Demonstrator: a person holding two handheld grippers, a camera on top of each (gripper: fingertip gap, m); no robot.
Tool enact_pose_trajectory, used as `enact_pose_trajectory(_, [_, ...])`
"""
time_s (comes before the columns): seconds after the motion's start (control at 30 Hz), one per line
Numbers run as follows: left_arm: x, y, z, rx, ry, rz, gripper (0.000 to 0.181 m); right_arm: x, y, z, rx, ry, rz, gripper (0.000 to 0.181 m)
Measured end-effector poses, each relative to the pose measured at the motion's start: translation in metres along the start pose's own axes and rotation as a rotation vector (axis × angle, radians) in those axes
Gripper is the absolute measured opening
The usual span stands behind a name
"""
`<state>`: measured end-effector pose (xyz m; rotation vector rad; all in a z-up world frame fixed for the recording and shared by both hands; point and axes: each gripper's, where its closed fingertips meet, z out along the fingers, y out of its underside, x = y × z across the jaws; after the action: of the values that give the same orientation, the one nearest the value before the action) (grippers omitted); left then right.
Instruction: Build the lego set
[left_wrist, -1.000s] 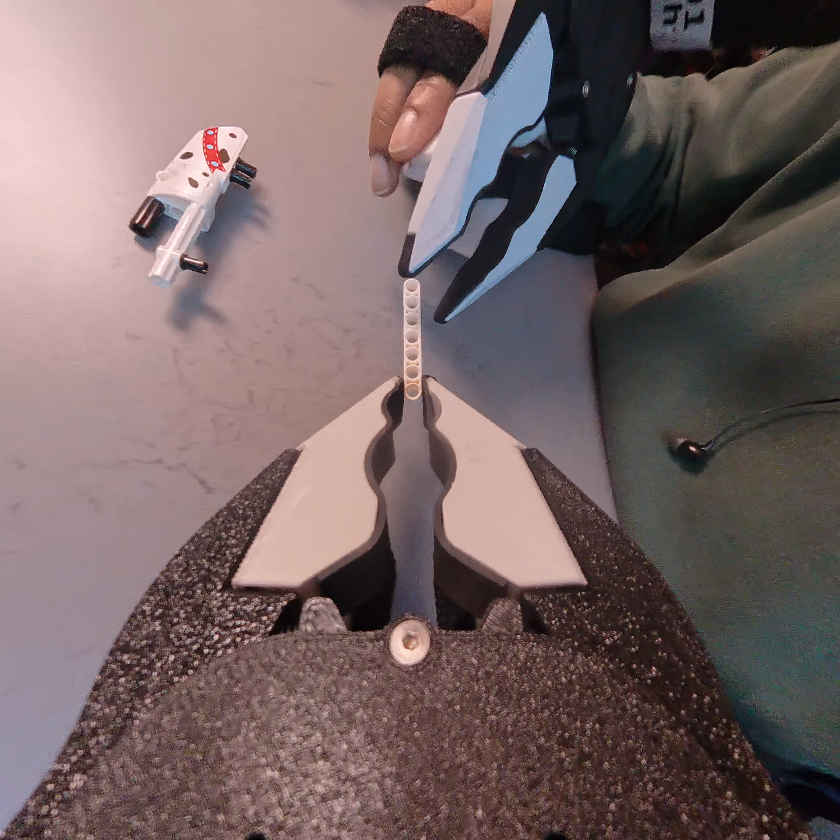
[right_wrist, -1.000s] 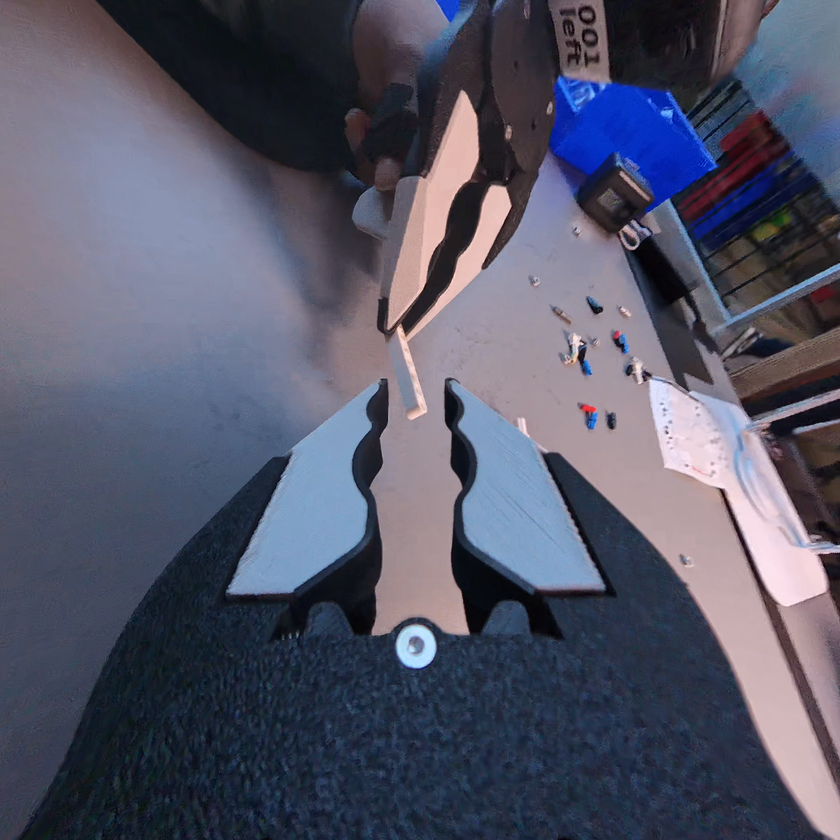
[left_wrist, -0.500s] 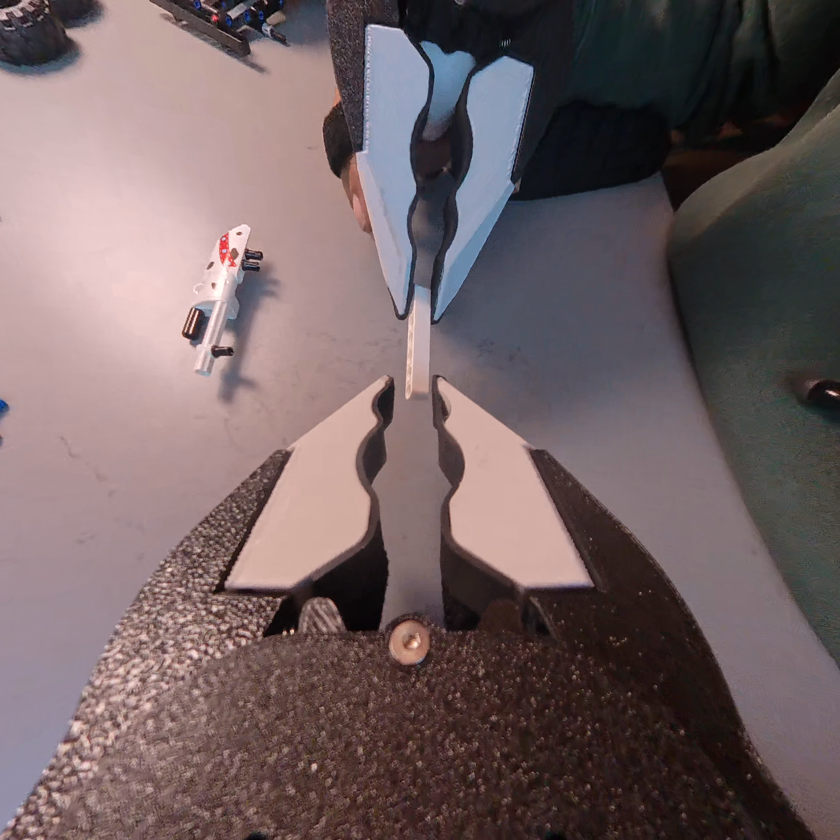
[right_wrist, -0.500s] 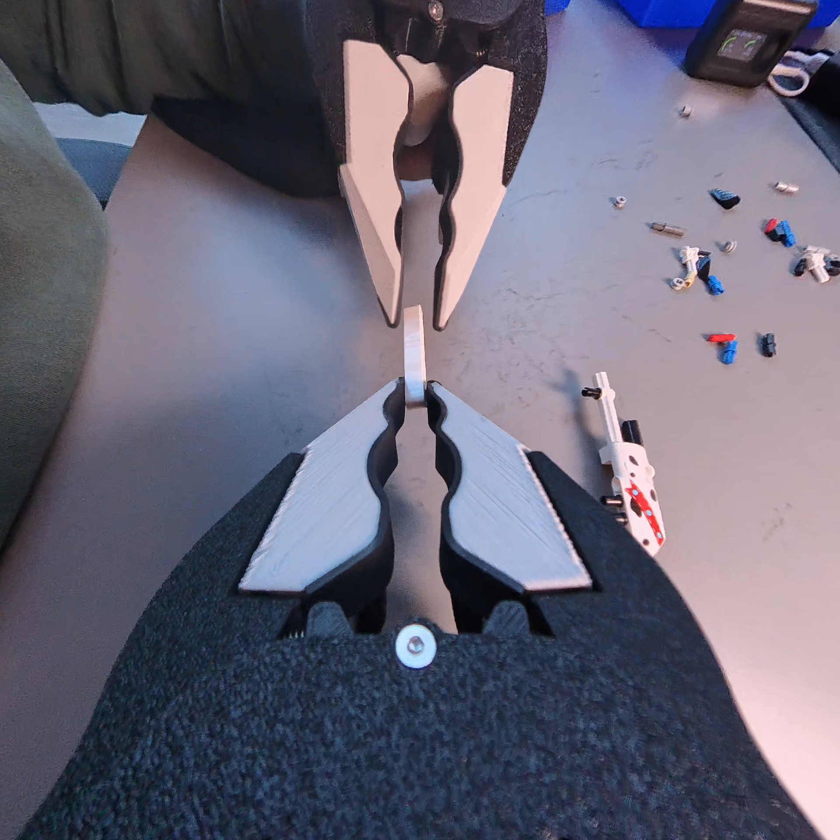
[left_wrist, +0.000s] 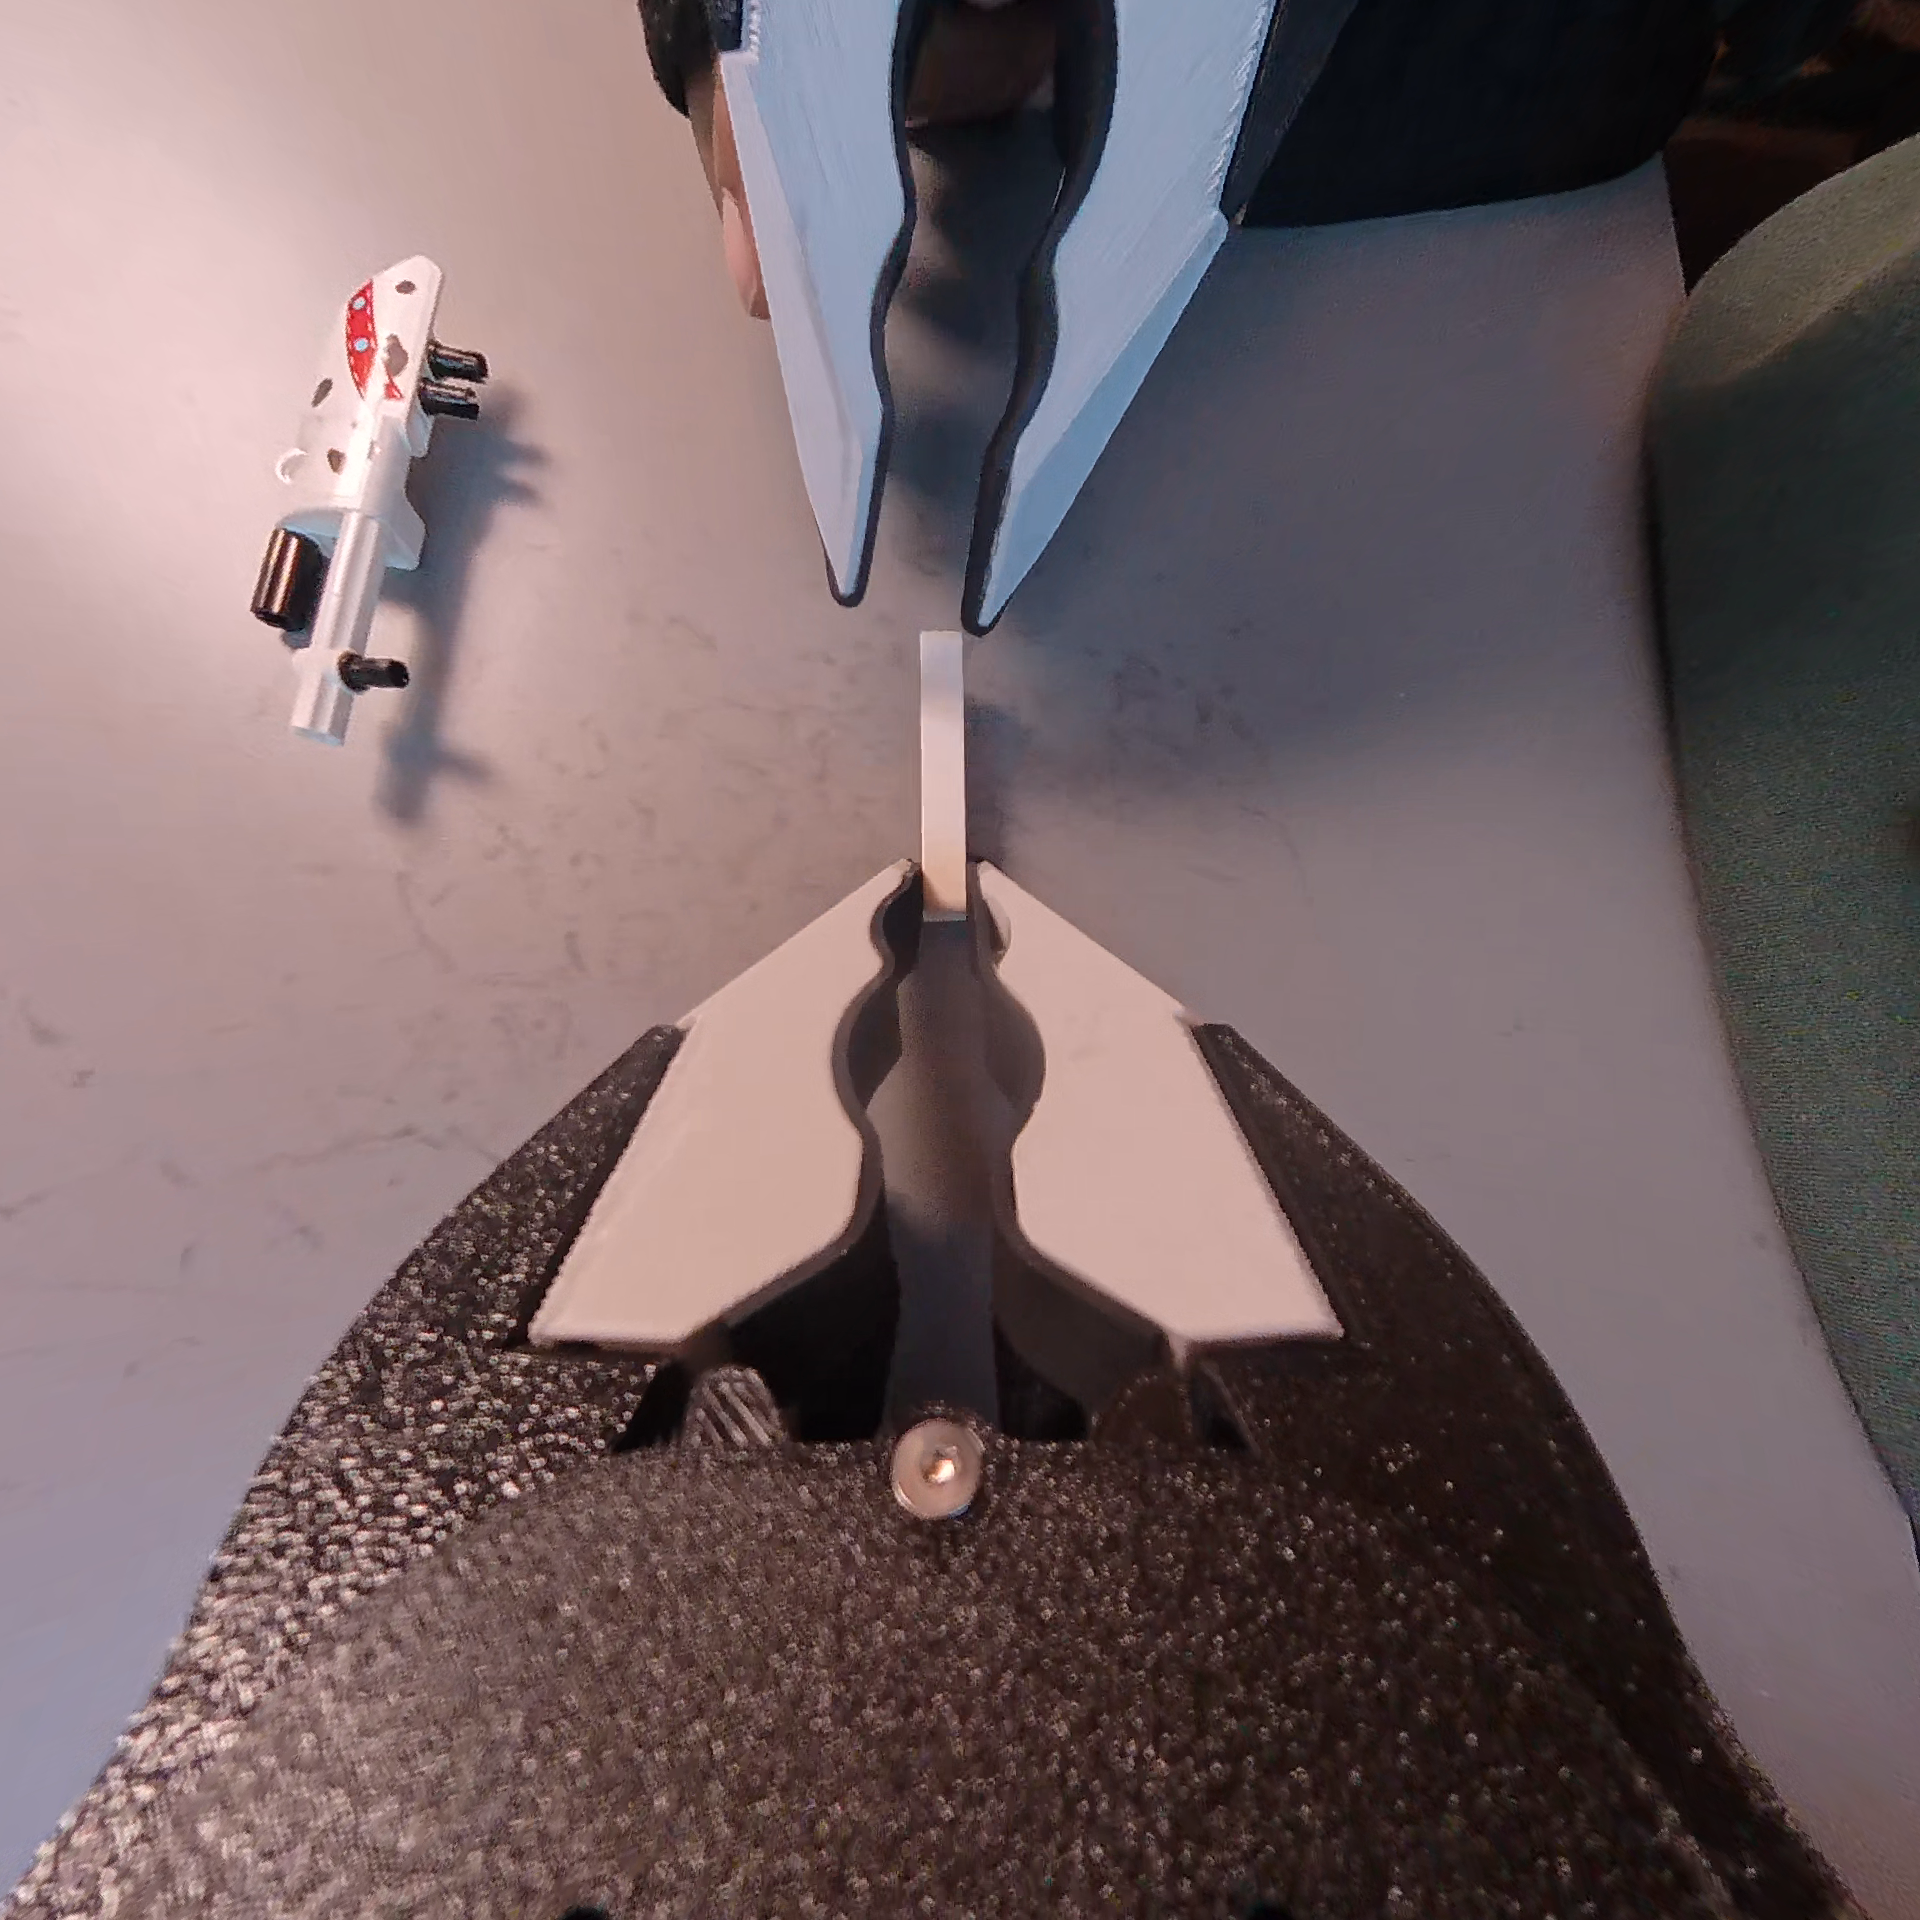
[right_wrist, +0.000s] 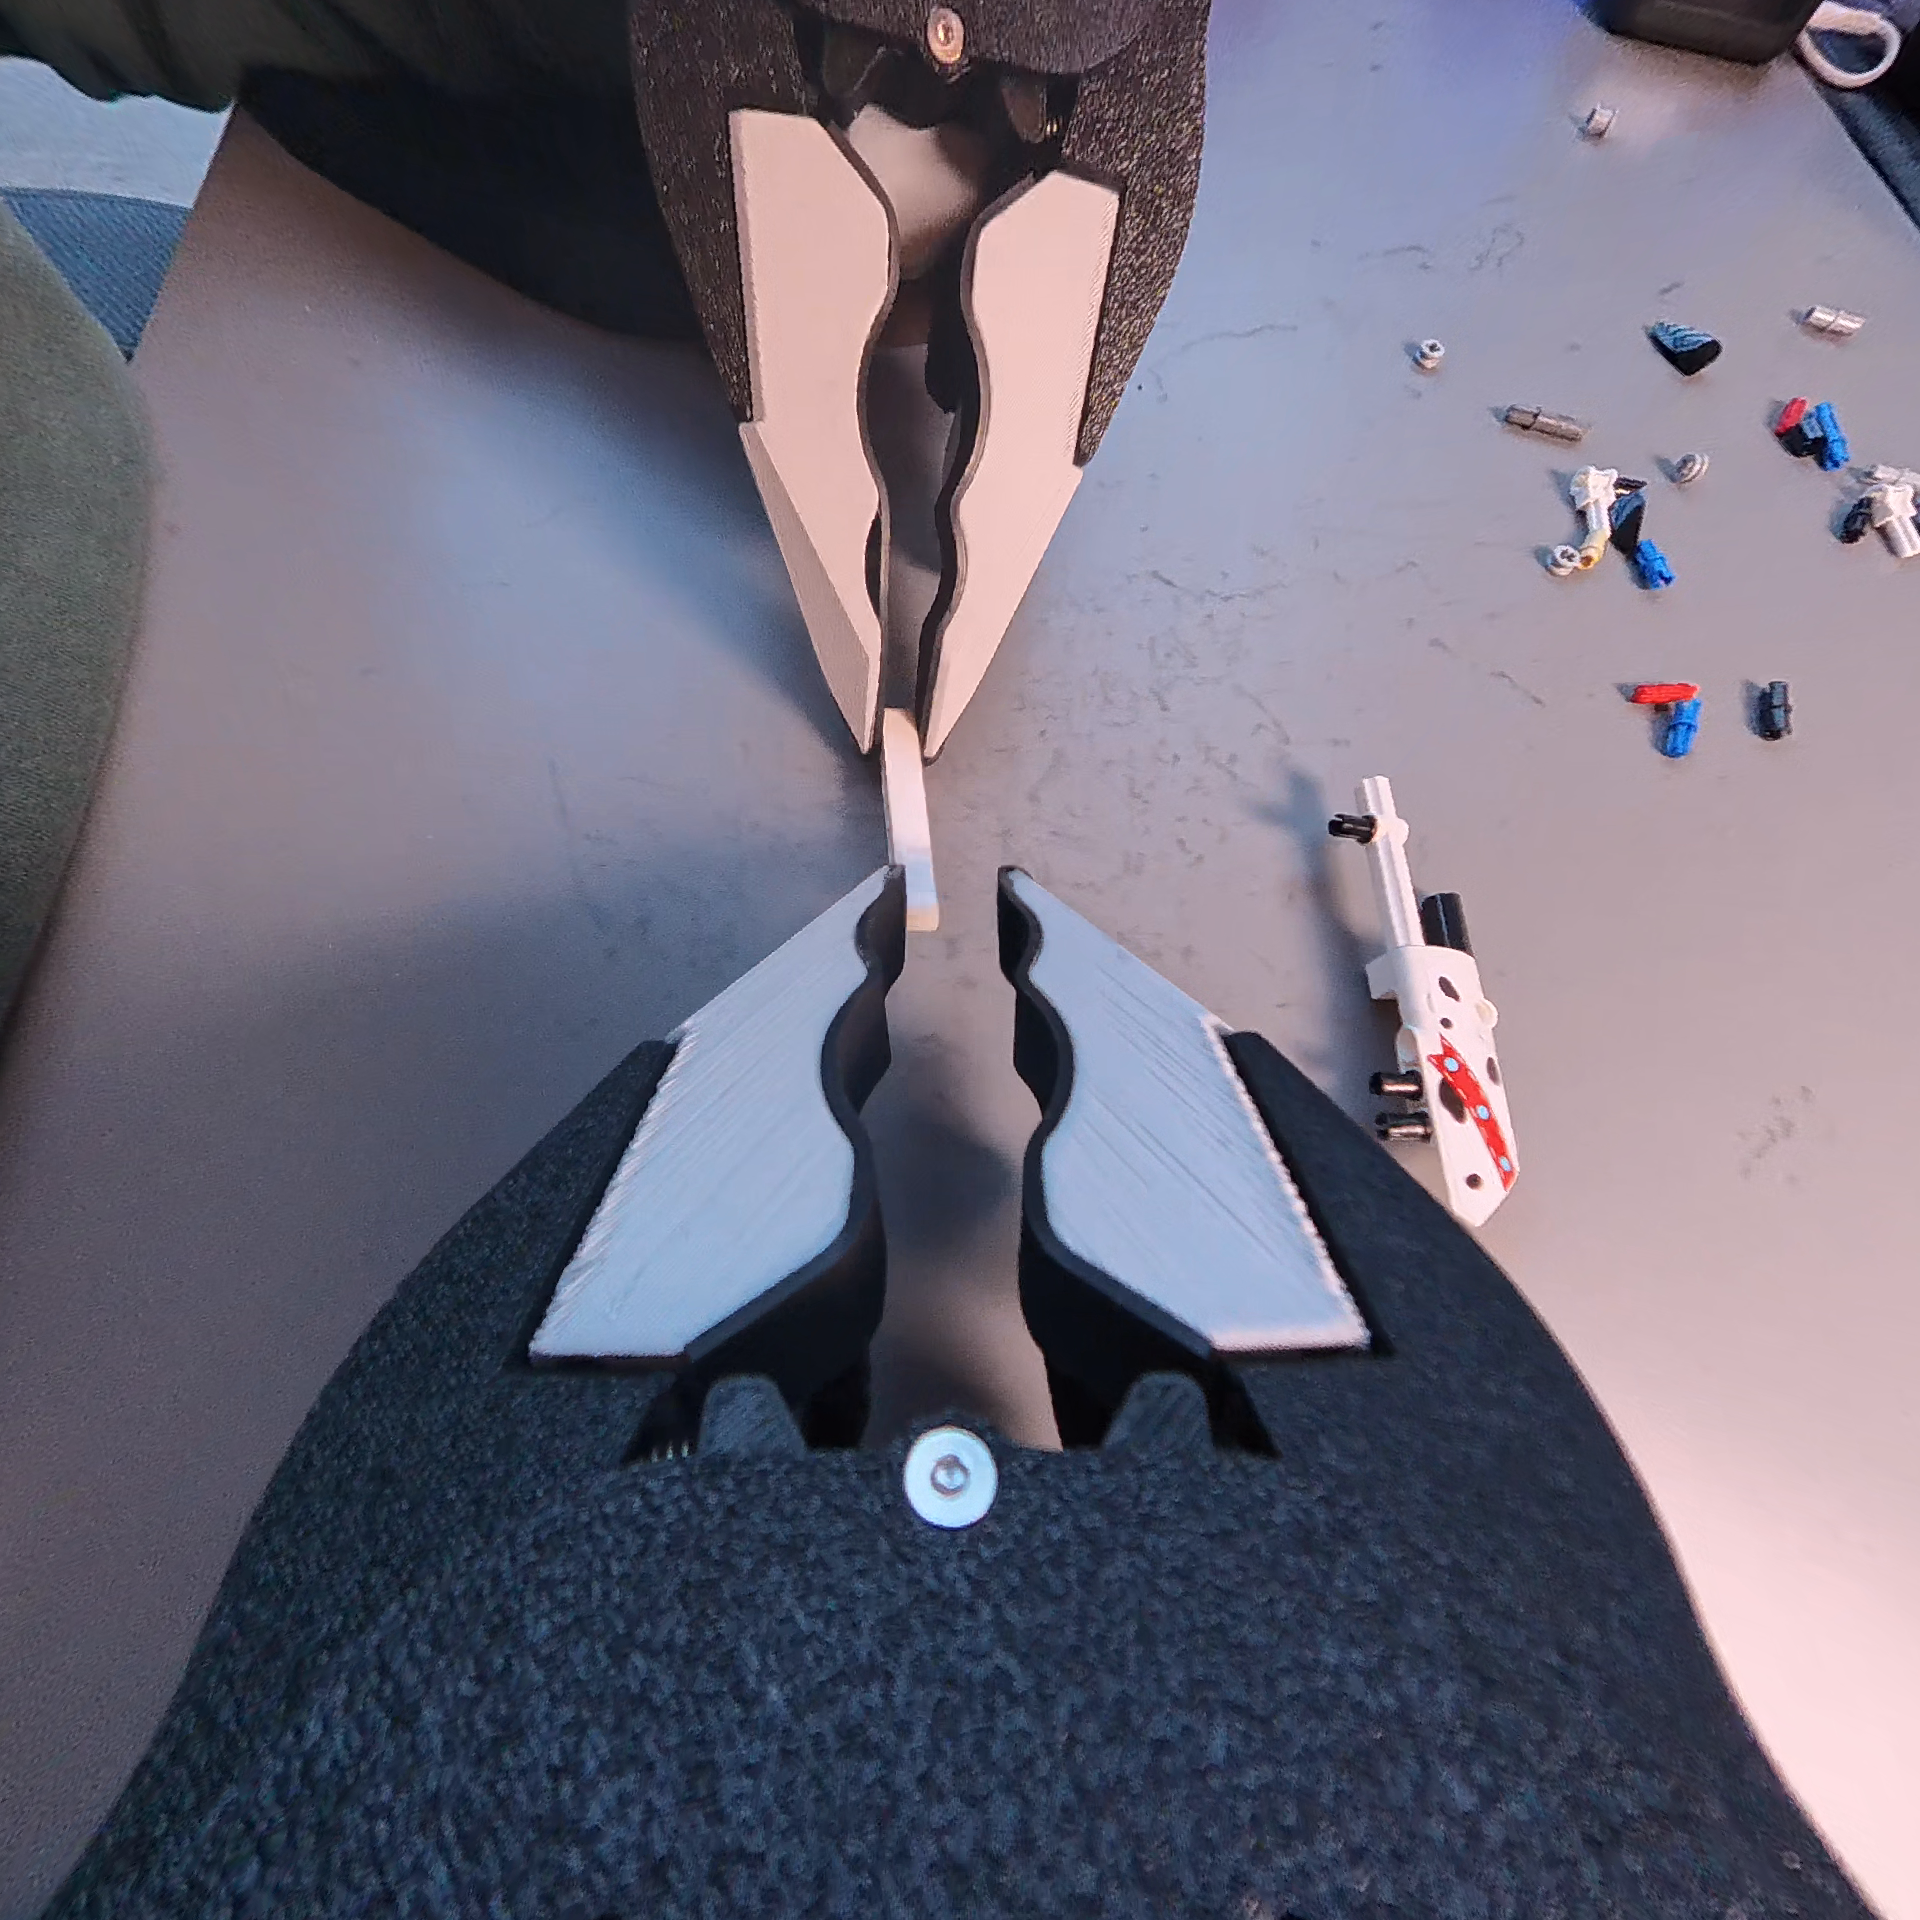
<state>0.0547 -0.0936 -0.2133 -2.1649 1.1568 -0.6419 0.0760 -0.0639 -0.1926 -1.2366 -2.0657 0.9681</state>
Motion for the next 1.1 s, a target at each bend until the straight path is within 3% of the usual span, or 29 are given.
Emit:
enact_pose_trajectory(0.13, [0.0, 0.0, 0.0, 0.004, 0.012, -0.014, 0.008, 0.014, -0.025, -0.013, 0.139, 0.018, 0.058, 0.02])
enact_pose_trajectory(0.2, [-0.001, -0.001, -0.001, 0.008, 0.009, -0.019, 0.016, 0.044, -0.042, -0.025, 0.205, 0.102, 0.092, 0.021])
enact_pose_trajectory(0.37, [-0.01, -0.017, -0.015, 0.12, 0.002, -0.068, 0.025, 0.184, -0.057, -0.035, 0.151, 0.364, 0.278, 0.031])
enact_pose_trajectory(0.47, [-0.024, -0.022, -0.027, 0.182, -0.083, -0.078, 0.025, 0.277, -0.041, -0.011, 0.081, 0.44, 0.499, 0.051])
enact_pose_trajectory(0.57, [-0.037, -0.02, -0.035, 0.207, -0.157, -0.077, 0.025, 0.328, -0.016, 0.025, 0.006, 0.409, 0.756, 0.058])
enact_pose_trajectory(0.7, [-0.04, -0.023, -0.043, 0.243, -0.174, -0.08, 0.025, 0.349, 0.01, 0.053, -0.085, 0.406, 0.996, 0.053])
enact_pose_trajectory(0.93, [-0.038, -0.026, -0.045, 0.265, -0.164, -0.077, 0.025, 0.354, 0.012, 0.061, -0.017, 0.375, 1.119, 0.001])
enact_pose_trajectory(1.1, [-0.045, -0.027, -0.051, 0.287, -0.201, -0.087, 0.025, 0.35, -0.008, 0.06, 0.095, 0.305, 1.091, 0.0])
